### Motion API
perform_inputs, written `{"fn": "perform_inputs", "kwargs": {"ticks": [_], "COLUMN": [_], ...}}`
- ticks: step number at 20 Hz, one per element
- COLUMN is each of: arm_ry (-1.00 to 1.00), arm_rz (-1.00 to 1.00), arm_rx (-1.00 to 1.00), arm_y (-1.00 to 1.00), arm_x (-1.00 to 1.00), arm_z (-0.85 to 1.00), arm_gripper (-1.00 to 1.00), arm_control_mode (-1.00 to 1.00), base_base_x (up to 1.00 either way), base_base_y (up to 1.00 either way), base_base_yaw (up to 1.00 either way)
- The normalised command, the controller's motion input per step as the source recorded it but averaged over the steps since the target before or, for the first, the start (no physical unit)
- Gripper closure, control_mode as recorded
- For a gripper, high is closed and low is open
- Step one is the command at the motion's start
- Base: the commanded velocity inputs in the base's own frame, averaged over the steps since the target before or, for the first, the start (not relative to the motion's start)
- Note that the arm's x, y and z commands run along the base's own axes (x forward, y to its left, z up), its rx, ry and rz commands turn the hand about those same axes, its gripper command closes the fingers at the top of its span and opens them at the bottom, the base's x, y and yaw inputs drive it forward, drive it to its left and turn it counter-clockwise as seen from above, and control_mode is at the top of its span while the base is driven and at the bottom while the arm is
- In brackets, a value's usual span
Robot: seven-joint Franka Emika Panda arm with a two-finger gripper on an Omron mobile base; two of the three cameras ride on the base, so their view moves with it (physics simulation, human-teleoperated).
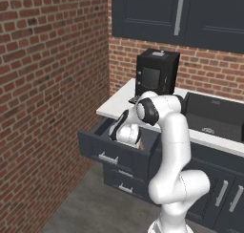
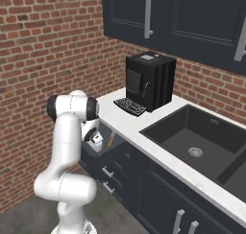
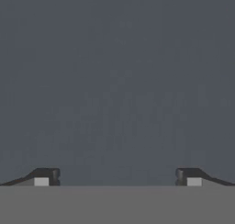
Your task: Pick up the knife from the drawer and place it on the cutting board. Then place the meat from the plate to the cutting board.
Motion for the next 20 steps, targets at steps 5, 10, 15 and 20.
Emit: {"fn": "perform_inputs", "kwargs": {"ticks": [5,10,15,20], "arm_ry": [-0.03,-0.01,-0.01,0.0], "arm_rz": [0.0,0.0,0.05,0.1], "arm_rx": [0.27,0.16,0.01,-0.17], "arm_y": [0.62,0.58,0.62,0.73], "arm_x": [-0.46,-0.56,-0.52,-0.25], "arm_z": [-0.09,0.0,0.0,0.07], "arm_gripper": [-1.0,-1.0,-1.0,-1.0], "arm_control_mode": [-1.0,-1.0,-1.0,-1.0], "base_base_x": [0.0,0.0,0.0,0.0], "base_base_y": [0.0,0.0,0.0,0.0], "base_base_yaw": [0.0,0.0,0.0,0.0]}}
